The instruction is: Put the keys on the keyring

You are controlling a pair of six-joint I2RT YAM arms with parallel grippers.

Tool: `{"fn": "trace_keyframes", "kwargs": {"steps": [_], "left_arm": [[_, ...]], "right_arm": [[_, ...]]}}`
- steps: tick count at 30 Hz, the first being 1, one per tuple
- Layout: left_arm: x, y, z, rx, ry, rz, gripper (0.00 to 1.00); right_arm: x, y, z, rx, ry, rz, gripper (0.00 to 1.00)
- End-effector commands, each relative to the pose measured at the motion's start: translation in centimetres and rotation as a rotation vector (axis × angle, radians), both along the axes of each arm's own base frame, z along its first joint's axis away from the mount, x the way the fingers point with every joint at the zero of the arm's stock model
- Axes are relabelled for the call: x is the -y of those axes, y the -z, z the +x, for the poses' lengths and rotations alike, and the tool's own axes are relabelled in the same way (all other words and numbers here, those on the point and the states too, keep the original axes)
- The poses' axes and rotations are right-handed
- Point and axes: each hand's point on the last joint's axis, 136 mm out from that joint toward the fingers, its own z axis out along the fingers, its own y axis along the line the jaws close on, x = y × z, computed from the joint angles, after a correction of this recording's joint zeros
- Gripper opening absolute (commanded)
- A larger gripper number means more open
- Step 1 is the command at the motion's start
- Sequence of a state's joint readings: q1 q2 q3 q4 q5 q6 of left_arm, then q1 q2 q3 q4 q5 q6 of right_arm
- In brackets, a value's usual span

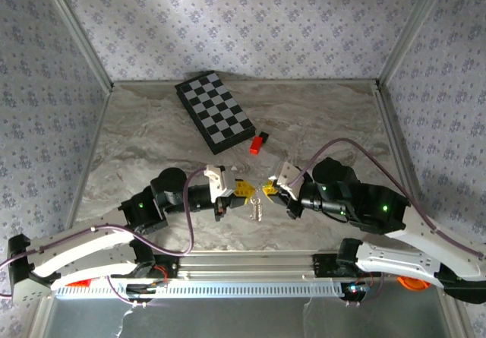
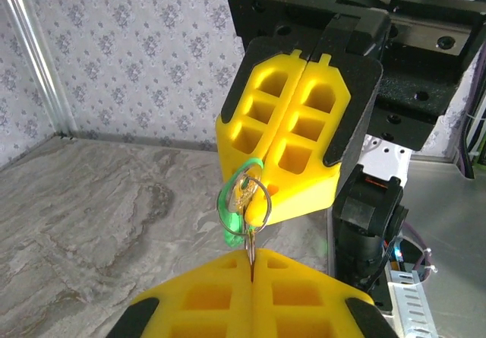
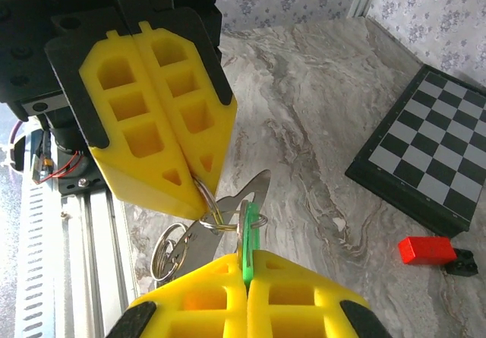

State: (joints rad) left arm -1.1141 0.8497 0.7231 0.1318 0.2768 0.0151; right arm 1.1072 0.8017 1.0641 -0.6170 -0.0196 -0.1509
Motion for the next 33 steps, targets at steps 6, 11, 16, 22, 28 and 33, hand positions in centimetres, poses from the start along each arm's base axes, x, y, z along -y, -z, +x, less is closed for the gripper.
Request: {"fn": "trace_keyframes", "kwargs": {"steps": [6,11,16,22,28,33], "left_arm": [[-0.7,0.9,1.0,-0.037,-0.067,0.010,0.03],[-1.1,1.0,1.2,-0.043,-0.091,0.006,0.17],[-1.6,1.1,1.3,-0.043,-0.110,-0.003,0.26],[-2.0,1.5,1.4,-0.048,-0.122,-0.007,0.37],[-2.5,1.9,1.3,-0.047,-0.131,-0.010,0.50],[-3.3,2.5,1.5,-0.057,-0.161,-0.003,0.81]], "right_arm": [[1.4,-1.4,1.4,0.018,0.107,-0.020,0.00],[1.8,0.4,1.7,-0.019,0.135,-0.090,0.00],[1.8,1.2,1.8,-0.042,0.145,-0.129,0.00],[2.1,2.7,2.7,-0.070,0.184,-0.222,0.00],[2.1,3.7,3.9,-0.085,0.228,-0.315,0.00],[1.2,5.2,4.3,-0.129,0.210,-0.396,0.00]]}}
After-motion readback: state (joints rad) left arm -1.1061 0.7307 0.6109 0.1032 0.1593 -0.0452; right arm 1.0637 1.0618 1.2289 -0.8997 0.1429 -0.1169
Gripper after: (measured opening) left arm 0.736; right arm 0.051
